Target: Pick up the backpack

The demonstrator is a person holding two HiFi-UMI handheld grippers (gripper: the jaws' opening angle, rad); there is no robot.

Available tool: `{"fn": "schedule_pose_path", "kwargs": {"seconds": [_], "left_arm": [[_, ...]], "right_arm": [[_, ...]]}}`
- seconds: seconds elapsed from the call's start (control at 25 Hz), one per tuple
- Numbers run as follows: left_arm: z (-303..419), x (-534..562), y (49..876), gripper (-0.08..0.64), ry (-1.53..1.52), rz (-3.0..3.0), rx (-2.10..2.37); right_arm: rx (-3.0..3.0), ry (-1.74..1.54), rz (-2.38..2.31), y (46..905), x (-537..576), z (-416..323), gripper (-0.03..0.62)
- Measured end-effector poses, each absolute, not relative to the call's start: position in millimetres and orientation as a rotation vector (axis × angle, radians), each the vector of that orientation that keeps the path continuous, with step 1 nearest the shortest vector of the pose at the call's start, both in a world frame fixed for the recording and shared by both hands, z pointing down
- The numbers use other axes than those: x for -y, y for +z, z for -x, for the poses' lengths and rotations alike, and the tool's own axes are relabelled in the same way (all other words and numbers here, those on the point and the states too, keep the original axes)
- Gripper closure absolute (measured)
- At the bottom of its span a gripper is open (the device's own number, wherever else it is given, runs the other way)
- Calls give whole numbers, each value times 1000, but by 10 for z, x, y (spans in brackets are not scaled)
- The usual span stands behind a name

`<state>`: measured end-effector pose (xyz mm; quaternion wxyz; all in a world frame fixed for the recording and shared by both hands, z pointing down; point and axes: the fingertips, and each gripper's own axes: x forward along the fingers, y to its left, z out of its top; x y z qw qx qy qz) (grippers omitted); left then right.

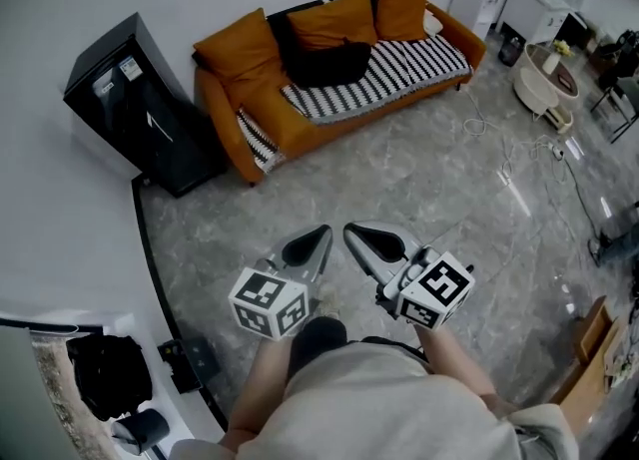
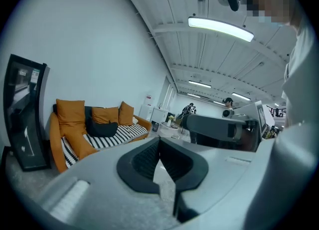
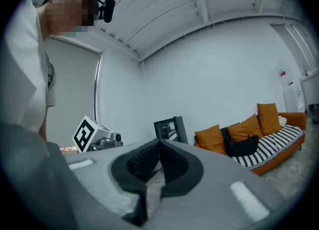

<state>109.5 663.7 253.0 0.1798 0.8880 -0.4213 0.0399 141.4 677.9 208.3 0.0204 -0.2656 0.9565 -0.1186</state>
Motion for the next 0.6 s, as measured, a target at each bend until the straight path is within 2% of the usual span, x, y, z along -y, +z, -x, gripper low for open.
{"fn": "schedule_pose_path", "kwargs": {"seconds": [0.24, 0.6], "left_arm": [[-593, -5805, 2419, 554, 52, -2522, 1238], [-492, -5306, 2621, 554, 175, -2533, 1089]], "right_arm": [[-2961, -382, 840, 2072, -6090, -1030, 589], [-2974, -425, 908, 2163, -5518, -844, 589]]}}
